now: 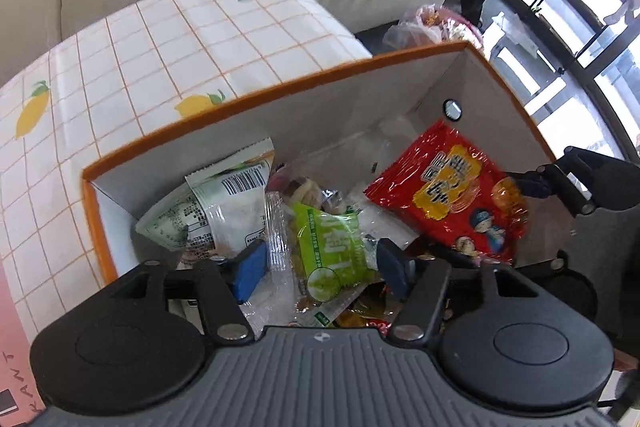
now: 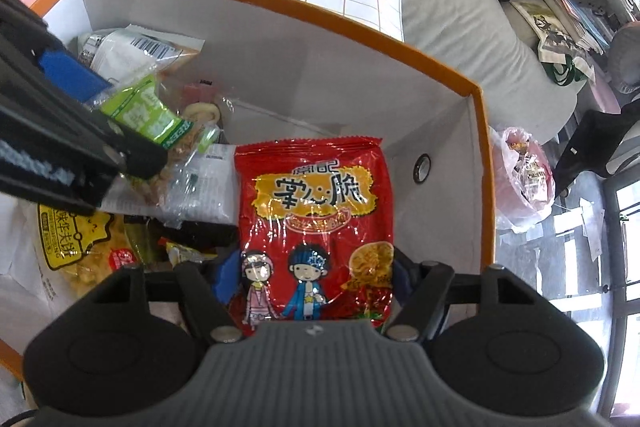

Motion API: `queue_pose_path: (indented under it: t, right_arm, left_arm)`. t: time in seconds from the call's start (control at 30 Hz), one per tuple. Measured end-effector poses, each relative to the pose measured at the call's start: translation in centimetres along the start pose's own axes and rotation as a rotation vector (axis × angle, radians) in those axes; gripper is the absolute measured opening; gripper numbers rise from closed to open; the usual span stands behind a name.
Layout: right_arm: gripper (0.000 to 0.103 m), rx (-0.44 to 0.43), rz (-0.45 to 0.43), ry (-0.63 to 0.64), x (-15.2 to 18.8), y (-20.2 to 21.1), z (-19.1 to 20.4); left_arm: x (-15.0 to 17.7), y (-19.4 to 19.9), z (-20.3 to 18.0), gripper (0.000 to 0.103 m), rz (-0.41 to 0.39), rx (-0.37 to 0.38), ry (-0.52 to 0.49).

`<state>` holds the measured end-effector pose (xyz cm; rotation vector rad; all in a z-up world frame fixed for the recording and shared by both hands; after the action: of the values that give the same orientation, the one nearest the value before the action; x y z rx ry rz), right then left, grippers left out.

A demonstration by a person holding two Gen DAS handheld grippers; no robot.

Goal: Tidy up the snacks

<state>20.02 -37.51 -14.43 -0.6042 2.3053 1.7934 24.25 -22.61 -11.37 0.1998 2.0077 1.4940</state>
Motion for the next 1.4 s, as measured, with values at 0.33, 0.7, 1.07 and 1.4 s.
queue_pose_path:
  t: [0.33, 0.7, 1.07, 1.4]
  right_arm:
    - [0.093, 0.05, -0.011, 0.049, 0.1, 3.5, 0.5]
    - [0.096, 0.073, -0.189, -0.105, 0.9, 12.3, 0.7]
    - [0.096, 0.005, -0.513, -0.344, 4.6, 22.6, 4.4]
    - [0.097, -0.001, -0.672, -0.422, 9.1, 27.7, 8.6]
  left_arm:
    - [1.0, 6.7, -1.2, 0.079, -0.12, -0.033, -0.064]
    - [4.3, 15.0, -2.0, 0.079, -0.314, -0.153, -0.16]
    - [10.4, 23.0, -1.4, 0.079, -0.565, -0.247, -0.101]
    - [15.8, 26.2, -1.9, 0.084, -0.704, -0.429, -0.057]
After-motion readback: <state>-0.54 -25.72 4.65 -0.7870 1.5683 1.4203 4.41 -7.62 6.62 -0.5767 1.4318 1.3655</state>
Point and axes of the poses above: each gripper's, at about its wrist camera, not at the fingertips, and y roughly against the way its jaws point, z to its left, x to its underside, the point moved 3 cm from there along -y, roughly the way its jaws point, and after that the axes turned 2 degrees about -y, right-handed, at the moved point
